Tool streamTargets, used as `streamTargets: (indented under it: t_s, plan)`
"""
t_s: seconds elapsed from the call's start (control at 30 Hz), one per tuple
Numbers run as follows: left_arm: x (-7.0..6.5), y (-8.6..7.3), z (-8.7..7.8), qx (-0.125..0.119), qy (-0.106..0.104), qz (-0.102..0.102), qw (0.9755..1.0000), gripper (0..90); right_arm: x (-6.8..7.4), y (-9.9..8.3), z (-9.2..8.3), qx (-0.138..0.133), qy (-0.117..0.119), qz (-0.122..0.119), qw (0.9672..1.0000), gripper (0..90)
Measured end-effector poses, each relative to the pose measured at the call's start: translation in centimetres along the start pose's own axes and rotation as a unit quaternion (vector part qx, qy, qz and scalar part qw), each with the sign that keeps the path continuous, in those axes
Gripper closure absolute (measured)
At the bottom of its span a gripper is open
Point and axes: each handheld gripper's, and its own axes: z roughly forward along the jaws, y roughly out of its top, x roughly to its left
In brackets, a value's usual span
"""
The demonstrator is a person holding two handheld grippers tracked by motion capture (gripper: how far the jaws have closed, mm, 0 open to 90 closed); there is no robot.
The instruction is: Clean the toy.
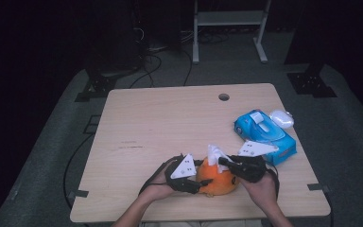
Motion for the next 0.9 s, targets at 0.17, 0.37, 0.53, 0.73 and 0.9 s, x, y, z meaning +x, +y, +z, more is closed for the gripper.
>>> streamTargets:
  t_s: [0.17, 0.37, 0.53, 0.73, 0.9]
  plan:
    - [0.8, -0.1, -0.3, -0.007, -0.021, -0.033, 0.9992, 34.6, -1.3, -1.1, -0.6, 0.001, -0.011, 0.034, 0.9994, 84.5]
    - [1.6, -0.3, -1.1, -0.023, -0.023, -0.063, 0.9975, 28.9, 0.8, -0.5, 0.0, -0.017, 0.028, 0.002, 0.9994, 84.3]
    - [2.2, -1.0, -1.2, -0.005, -0.011, -0.078, 0.9969, 38.9, -0.7, -1.3, -0.3, -0.006, 0.013, 0.027, 0.9995, 84.3]
    - [2.8, -0.9, -1.9, -0.021, -0.004, -0.087, 0.9960, 23.4, -0.1, -1.4, -0.7, -0.016, 0.017, 0.021, 0.9995, 84.1]
    - [2.4, -0.7, -1.5, -0.017, -0.007, -0.072, 0.9972, 33.7, 1.1, -0.8, 0.2, -0.019, 0.031, -0.005, 0.9993, 84.0]
